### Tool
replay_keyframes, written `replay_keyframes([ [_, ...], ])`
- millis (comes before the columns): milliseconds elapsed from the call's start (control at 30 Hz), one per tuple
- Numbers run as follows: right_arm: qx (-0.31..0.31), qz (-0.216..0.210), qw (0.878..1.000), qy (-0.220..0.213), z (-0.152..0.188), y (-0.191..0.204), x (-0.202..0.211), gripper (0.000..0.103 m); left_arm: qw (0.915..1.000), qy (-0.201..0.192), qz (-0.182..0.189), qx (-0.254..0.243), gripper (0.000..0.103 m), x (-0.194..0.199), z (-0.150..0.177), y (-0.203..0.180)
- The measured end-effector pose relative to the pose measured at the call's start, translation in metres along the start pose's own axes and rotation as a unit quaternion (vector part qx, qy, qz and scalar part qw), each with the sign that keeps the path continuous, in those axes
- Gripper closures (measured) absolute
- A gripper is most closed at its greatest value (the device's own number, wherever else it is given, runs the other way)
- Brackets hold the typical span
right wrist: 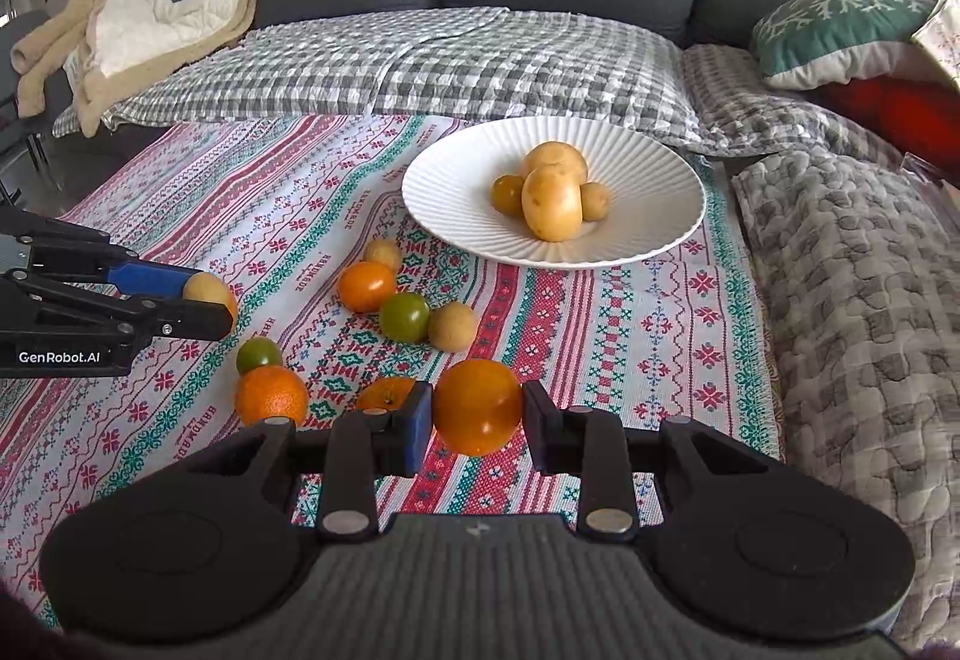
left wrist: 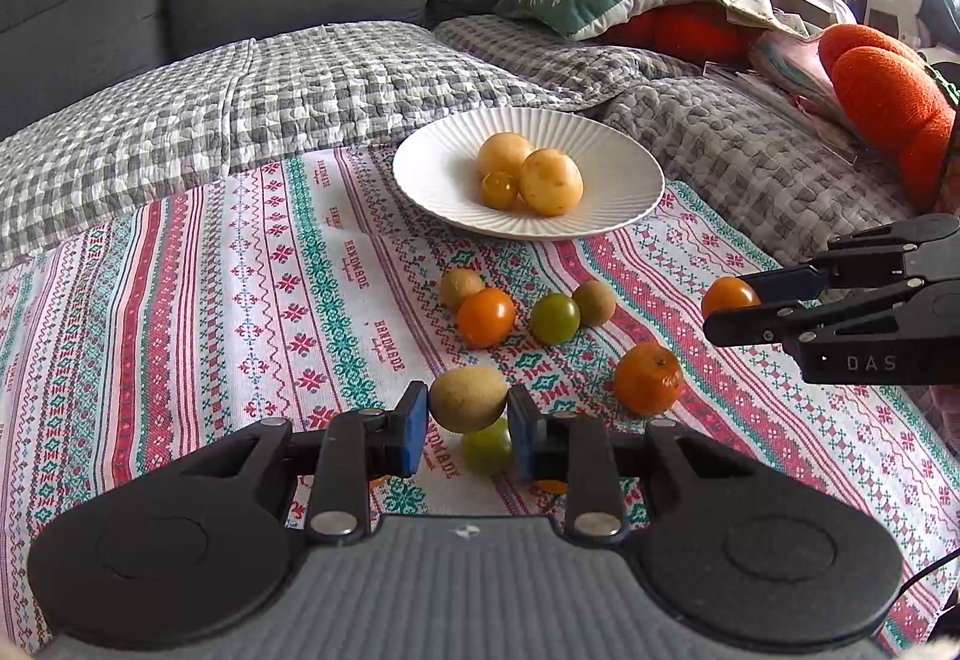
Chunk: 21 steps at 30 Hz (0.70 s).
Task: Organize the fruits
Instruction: 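Carry both fruits onto the white plate and open both tools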
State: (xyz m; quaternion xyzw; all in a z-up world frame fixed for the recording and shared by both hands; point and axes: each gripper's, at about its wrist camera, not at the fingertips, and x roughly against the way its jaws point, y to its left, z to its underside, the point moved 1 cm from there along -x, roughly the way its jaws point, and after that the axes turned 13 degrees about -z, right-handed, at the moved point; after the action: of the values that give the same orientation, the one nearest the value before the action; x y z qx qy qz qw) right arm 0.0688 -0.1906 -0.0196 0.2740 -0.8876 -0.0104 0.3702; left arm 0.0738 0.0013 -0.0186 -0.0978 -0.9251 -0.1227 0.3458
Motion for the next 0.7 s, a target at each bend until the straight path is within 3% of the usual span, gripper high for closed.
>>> replay_keyframes([
  [700, -0.062, 0.027, 0.995, -0.074, -0.041, -0.029, 0.007, 0.074, 0.9989, -0.016, 0.008, 0.043, 0.081, -0.019, -0.055, -0.032],
])
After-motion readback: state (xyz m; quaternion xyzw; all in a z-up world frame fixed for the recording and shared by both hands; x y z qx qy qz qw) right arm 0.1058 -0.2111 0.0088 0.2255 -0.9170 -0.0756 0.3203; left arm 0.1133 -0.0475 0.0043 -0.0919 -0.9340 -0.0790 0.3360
